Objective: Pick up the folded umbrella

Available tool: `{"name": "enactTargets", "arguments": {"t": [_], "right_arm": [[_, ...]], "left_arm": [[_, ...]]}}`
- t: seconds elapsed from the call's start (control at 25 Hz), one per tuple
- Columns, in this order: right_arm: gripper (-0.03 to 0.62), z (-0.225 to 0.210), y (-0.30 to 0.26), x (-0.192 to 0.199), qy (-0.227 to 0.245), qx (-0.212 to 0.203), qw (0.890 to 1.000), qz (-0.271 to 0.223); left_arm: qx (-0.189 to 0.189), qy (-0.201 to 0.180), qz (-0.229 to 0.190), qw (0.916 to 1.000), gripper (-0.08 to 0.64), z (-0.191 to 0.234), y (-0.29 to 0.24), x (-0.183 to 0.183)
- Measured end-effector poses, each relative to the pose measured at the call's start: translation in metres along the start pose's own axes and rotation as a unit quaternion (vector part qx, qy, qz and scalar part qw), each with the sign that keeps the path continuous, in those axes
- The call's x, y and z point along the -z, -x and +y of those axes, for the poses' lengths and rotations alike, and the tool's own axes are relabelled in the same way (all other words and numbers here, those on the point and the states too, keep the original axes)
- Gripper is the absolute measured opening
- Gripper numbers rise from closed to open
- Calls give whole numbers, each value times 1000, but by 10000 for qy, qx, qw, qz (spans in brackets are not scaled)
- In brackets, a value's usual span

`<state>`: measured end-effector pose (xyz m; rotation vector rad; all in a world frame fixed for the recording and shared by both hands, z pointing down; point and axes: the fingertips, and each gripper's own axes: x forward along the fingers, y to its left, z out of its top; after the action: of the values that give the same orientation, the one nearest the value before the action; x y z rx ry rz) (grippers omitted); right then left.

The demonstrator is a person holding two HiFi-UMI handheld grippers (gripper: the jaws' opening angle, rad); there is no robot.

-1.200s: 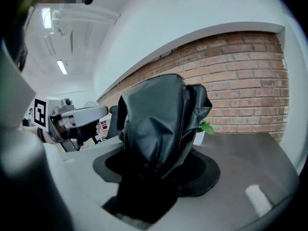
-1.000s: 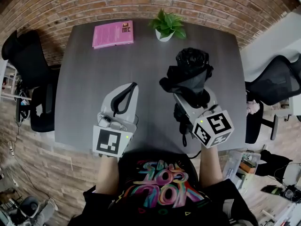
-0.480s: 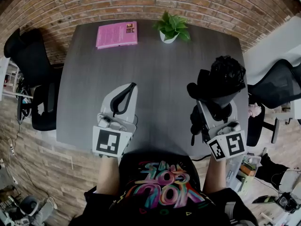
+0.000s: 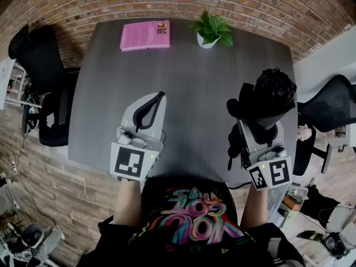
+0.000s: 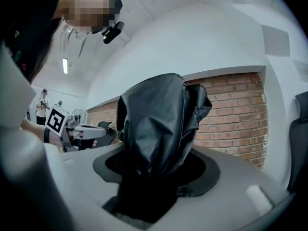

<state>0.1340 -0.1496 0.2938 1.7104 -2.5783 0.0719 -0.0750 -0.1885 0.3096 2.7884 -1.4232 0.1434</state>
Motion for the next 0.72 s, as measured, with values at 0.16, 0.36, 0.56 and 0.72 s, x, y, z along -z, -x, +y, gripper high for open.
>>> {"name": "enactTargets", "arguments": {"t": [0.16,0.36,0.56,0.72], "right_arm": [[276,6,-3,2,20,-80,10000,43],[276,9,-4,4,-17,-150,9999,49],[276,10,-6,5,-30,-156,9999,55],[276,11,-7,5,-88,-168,9998,54]], "left_arm": [[-16,6,-5,10000,2,2,1,0],[-21,5,-9,10000,2,3,1,1],[-31,21,-16,10000,2,5,2,1],[-44,25,-29,10000,2,6,2,1]]}}
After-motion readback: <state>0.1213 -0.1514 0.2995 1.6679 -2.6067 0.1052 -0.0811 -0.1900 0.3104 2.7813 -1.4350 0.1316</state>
